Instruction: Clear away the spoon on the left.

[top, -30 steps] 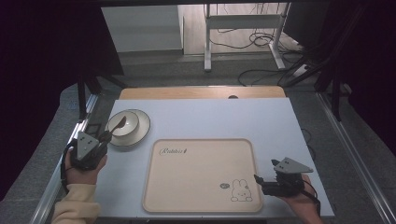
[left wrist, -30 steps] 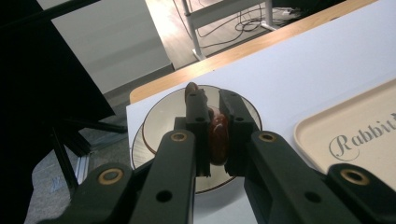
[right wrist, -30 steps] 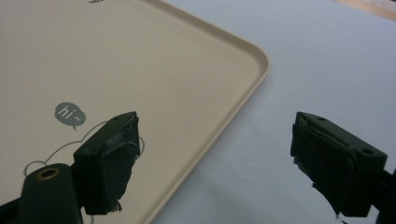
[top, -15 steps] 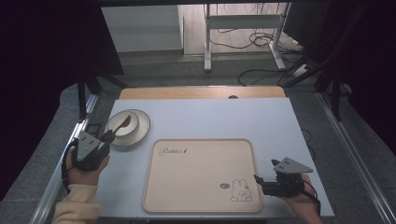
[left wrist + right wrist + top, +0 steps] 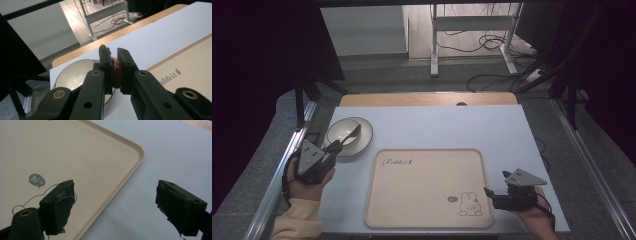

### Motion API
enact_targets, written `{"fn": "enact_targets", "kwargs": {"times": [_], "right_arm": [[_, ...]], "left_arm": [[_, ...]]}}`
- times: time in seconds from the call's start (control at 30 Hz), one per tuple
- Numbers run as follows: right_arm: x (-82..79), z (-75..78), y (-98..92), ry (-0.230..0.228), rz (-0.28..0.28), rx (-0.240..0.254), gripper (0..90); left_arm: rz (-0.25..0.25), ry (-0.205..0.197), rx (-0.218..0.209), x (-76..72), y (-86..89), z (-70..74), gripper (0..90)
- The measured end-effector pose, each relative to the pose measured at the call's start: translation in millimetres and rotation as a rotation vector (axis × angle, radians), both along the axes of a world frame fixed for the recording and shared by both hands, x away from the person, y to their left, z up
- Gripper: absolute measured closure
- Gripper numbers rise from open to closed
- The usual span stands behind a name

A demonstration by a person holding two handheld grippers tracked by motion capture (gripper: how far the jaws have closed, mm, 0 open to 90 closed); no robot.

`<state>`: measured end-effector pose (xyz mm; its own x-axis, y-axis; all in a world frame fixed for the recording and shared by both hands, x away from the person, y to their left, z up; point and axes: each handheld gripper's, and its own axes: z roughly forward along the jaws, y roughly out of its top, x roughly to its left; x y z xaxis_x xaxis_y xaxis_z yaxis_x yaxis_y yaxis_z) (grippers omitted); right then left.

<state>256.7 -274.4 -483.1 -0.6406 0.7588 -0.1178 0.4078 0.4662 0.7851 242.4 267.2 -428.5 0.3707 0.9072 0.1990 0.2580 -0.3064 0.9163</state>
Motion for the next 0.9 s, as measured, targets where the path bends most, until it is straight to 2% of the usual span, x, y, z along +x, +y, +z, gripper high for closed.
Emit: {"fn": "enact_targets", "kwargs": {"times": [0.27,0.9], "right_arm": [[-0.1,0.1,0.0,0.0,0.0,0.003,16.2],[-0.4,0.3,-0.6,-0.004,0.0,-0.002,16.2]], "left_arm": [[-0.05,0.013,0.011,-1.2,-11.8,1.1,84.2],[-0.11,0.025,0.043,-10.4,-32.0,-4.6,84.2]]}}
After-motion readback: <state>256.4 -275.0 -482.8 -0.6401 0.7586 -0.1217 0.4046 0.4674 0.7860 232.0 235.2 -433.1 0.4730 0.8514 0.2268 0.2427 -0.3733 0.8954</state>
